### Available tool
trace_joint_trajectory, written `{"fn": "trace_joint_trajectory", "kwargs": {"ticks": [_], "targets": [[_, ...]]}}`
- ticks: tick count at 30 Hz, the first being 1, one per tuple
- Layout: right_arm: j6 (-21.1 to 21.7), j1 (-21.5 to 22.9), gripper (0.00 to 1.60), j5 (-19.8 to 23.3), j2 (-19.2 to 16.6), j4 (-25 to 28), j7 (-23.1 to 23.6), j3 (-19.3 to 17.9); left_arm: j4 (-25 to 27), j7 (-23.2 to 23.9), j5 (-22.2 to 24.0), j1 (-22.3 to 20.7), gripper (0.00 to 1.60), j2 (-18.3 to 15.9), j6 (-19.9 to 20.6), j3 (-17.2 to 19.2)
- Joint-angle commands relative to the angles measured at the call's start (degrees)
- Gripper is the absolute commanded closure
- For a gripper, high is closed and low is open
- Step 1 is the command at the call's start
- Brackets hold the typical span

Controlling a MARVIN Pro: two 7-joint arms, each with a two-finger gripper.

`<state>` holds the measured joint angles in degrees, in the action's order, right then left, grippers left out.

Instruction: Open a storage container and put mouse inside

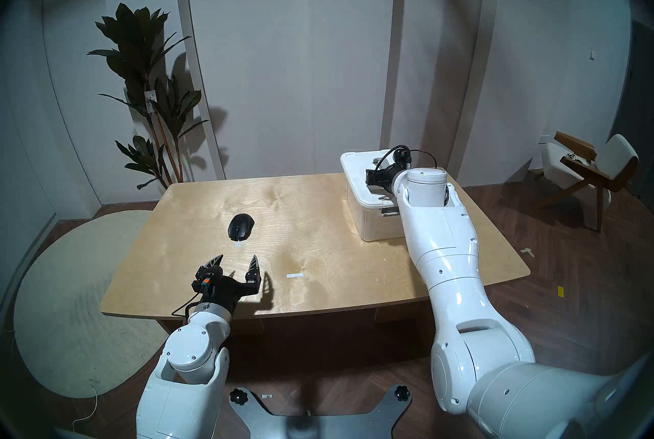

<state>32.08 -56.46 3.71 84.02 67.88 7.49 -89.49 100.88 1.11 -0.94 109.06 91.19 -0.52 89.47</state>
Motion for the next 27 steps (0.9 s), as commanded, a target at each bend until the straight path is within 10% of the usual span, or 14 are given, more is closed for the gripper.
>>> {"fn": "trace_joint_trajectory", "kwargs": {"ticks": [1, 27], "targets": [[-3.7, 1.4, 1.60, -0.6, -0.6, 1.4, 1.1, 1.2, 1.3, -0.1, 0.0, -0.2, 0.00, 0.1, -0.2, 0.0], [-8.8, -6.0, 1.60, -0.3, 2.0, 20.2, -0.4, 1.7, 1.1, 0.0, -0.1, -0.3, 0.00, 0.2, -0.3, 0.1]]}}
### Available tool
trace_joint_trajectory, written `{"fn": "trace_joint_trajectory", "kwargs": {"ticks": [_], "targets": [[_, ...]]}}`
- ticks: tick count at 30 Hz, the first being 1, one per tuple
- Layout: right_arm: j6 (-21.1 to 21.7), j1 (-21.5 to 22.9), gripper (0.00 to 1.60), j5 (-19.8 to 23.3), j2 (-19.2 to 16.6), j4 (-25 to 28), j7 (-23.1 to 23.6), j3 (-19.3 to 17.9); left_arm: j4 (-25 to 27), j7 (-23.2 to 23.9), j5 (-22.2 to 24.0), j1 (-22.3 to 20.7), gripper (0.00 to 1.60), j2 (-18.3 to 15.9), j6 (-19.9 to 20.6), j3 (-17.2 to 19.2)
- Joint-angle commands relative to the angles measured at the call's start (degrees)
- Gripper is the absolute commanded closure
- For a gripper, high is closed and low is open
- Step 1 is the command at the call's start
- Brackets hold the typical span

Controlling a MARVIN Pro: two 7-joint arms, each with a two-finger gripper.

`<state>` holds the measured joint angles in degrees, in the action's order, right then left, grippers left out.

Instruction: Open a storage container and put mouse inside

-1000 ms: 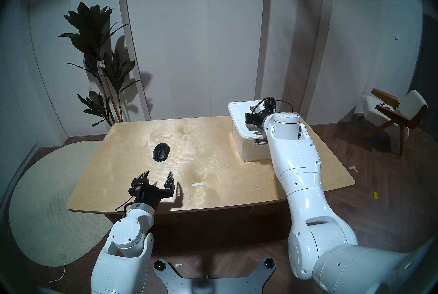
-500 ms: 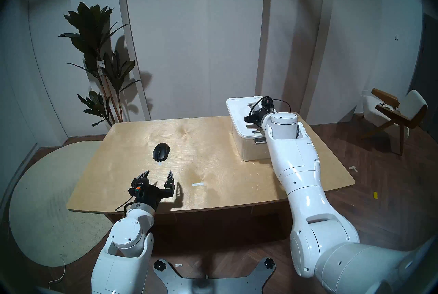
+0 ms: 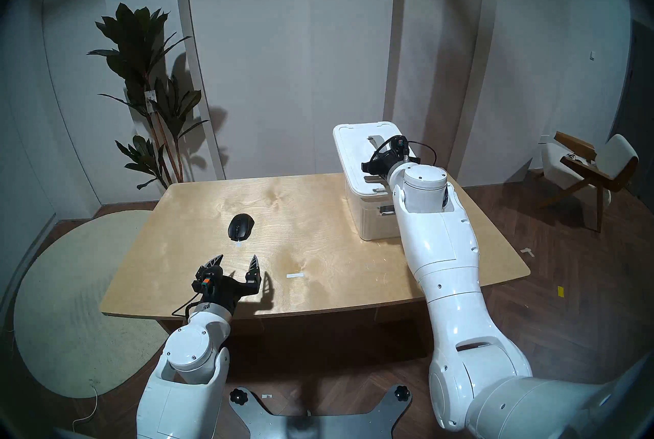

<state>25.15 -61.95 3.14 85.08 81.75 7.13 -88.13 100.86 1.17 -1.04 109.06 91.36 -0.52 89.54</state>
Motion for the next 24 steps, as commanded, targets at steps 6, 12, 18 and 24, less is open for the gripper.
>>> {"fn": "trace_joint_trajectory", "kwargs": {"ticks": [6, 12, 18, 24], "targets": [[-3.2, -2.6, 1.60, 1.5, 2.1, 10.2, -1.8, -1.0, 1.1, 0.0, 0.0, -0.3, 0.00, 0.1, -0.3, 0.0], [-4.7, -5.7, 1.60, 2.7, 2.8, 14.4, -3.3, -2.9, 1.0, 0.0, 0.0, -0.4, 0.00, 0.1, -0.3, 0.0], [-6.5, -9.2, 1.60, 2.6, 3.1, 18.2, -5.9, -5.0, 0.9, 0.0, 0.0, -0.4, 0.00, 0.1, -0.3, 0.0], [-8.3, -13.3, 1.60, 2.0, 3.8, 23.0, -10.0, -8.2, 0.9, 0.0, -0.1, -0.4, 0.00, 0.1, -0.3, 0.1]]}}
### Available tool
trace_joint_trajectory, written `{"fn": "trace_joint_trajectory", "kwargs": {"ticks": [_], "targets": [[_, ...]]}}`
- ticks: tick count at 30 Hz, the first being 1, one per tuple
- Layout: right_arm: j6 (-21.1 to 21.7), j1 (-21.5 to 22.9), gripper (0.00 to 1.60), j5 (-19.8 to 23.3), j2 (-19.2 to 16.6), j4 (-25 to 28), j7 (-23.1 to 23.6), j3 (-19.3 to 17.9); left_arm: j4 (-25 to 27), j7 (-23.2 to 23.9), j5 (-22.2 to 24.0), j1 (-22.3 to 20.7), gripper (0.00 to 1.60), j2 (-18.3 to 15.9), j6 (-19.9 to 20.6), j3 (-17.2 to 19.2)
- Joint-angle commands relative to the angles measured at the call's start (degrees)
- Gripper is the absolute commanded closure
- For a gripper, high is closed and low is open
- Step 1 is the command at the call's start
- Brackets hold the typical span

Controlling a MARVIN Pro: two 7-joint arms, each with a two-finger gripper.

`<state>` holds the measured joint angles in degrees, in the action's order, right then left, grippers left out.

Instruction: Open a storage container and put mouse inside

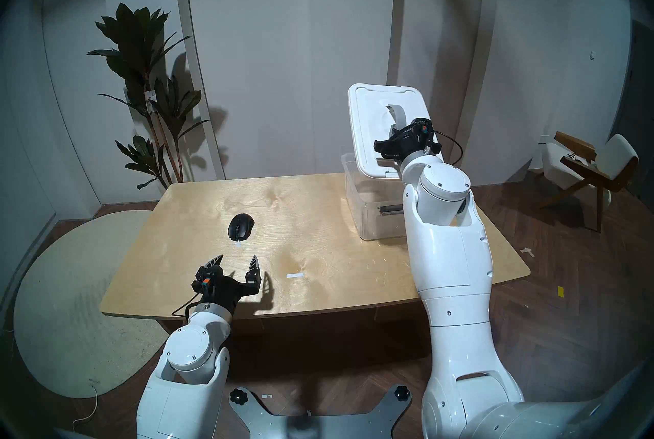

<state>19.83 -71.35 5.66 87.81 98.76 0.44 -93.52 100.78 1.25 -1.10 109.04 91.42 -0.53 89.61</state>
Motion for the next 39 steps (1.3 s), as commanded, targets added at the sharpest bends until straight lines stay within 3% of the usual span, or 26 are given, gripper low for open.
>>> {"fn": "trace_joint_trajectory", "kwargs": {"ticks": [1, 15, 22, 29, 31, 39], "targets": [[-3.2, -4.6, 1.60, -0.7, 0.9, 6.6, -4.0, -3.4, 1.0, 0.0, 0.0, -0.4, 0.00, 0.1, -0.3, 0.0], [-2.7, -14.6, 1.60, -1.5, 3.4, 15.7, -12.9, -12.7, 1.1, 0.0, 0.0, -0.4, 0.00, 0.1, -0.3, 0.0], [1.2, -19.8, 1.60, 3.5, 4.5, 20.7, -16.9, -16.4, 1.4, 0.0, -0.1, -0.2, 0.00, 0.2, -0.2, 0.0], [2.1, -19.7, 1.60, 7.4, 5.1, 18.8, -18.9, -17.8, 1.5, 0.0, -0.1, -0.2, 0.00, 0.2, -0.1, 0.1], [1.8, -18.6, 1.60, 9.2, 5.4, 15.9, -21.1, -18.4, 1.5, 0.0, -0.1, -0.2, 0.00, 0.2, -0.2, 0.1], [0.2, -15.8, 1.60, 10.4, 5.9, 8.9, -20.7, -20.1, 1.5, 0.0, -0.2, -0.2, 0.00, 0.3, -0.1, 0.1]]}}
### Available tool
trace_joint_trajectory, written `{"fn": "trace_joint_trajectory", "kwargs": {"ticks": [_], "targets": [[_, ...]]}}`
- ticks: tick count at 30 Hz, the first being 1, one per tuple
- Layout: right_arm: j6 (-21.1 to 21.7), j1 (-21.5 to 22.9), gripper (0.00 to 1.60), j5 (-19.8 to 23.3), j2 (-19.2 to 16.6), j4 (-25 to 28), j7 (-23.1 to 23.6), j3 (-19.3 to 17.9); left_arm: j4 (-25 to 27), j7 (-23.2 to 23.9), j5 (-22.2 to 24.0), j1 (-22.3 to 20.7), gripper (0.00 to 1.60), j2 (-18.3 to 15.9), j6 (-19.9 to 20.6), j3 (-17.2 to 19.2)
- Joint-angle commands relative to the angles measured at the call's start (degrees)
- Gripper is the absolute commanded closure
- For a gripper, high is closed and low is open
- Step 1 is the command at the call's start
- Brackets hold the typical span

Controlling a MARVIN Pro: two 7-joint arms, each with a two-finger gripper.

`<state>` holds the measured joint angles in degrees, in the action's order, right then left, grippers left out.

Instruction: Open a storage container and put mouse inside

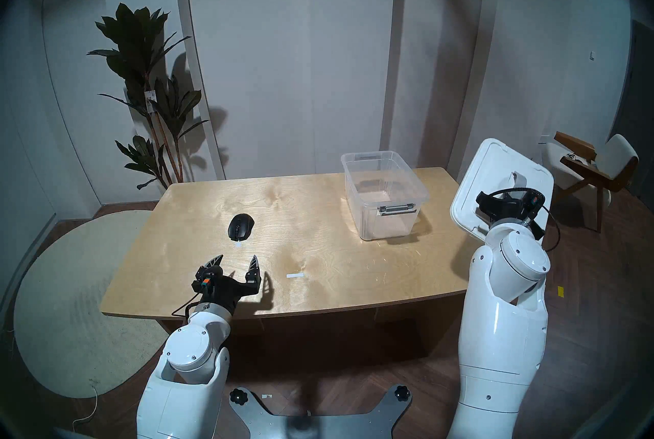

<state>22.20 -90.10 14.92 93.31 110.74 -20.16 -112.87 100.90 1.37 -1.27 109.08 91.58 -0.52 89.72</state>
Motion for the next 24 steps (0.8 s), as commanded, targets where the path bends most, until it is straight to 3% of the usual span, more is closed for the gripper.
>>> {"fn": "trace_joint_trajectory", "kwargs": {"ticks": [1, 24], "targets": [[-2.5, 3.1, 1.60, 1.3, 0.4, -3.4, -0.2, -0.9, 1.3, -0.1, 0.0, -0.2, 0.00, 0.1, -0.2, 0.0], [-3.8, 7.4, 1.60, 2.6, -1.1, -14.4, 0.2, 1.0, 1.3, 0.0, -0.1, -0.2, 0.00, 0.2, -0.2, 0.1]]}}
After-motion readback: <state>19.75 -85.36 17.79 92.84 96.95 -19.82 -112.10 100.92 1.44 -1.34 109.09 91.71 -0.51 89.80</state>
